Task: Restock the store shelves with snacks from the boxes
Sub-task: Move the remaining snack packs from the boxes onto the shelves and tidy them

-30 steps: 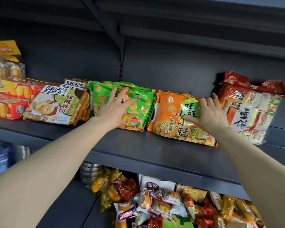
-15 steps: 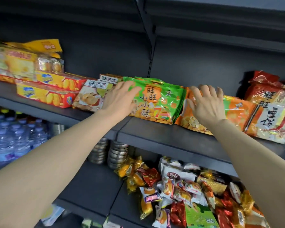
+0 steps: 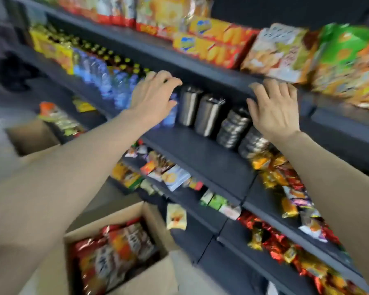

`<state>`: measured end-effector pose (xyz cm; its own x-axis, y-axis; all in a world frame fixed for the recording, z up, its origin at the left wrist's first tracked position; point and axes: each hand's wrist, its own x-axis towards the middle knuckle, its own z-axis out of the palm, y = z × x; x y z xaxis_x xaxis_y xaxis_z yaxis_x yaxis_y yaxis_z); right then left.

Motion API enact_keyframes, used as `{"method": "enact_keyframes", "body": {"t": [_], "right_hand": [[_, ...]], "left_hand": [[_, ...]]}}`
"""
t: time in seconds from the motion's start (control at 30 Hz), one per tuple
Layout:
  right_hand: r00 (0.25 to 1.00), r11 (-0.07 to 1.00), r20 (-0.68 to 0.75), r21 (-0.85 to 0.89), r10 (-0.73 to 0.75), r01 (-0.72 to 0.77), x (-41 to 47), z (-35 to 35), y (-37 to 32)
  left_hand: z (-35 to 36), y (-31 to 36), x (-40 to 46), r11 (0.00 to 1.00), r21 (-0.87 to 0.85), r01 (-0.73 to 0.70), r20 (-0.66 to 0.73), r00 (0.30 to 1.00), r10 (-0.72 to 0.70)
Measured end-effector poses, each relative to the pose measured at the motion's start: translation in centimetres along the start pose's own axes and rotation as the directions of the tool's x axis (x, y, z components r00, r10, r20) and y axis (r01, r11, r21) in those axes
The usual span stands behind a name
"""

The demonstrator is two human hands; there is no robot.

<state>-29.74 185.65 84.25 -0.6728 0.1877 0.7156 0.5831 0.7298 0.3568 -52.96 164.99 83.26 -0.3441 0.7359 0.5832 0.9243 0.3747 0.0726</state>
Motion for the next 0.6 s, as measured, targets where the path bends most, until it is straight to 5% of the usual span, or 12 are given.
{"method": "enact_keyframes", "body": {"t": [0.33, 0.6], "right_hand": [[0.95, 0.943, 0.243, 0.313, -0.197, 0.116, -8.8, 11.9, -23.3], [0.83, 0.855, 0.453, 0.515, -0.325, 0.054, -17.9, 20.5, -36.1]], "left_hand": [[8.4, -15.2, -18.9, 0.973, 0.097, 0.208, 0.292, 0.929, -0.227], [17.6, -19.3, -32.2, 0.887, 0.124, 0.445, 0.549, 0.714, -0.435]]}}
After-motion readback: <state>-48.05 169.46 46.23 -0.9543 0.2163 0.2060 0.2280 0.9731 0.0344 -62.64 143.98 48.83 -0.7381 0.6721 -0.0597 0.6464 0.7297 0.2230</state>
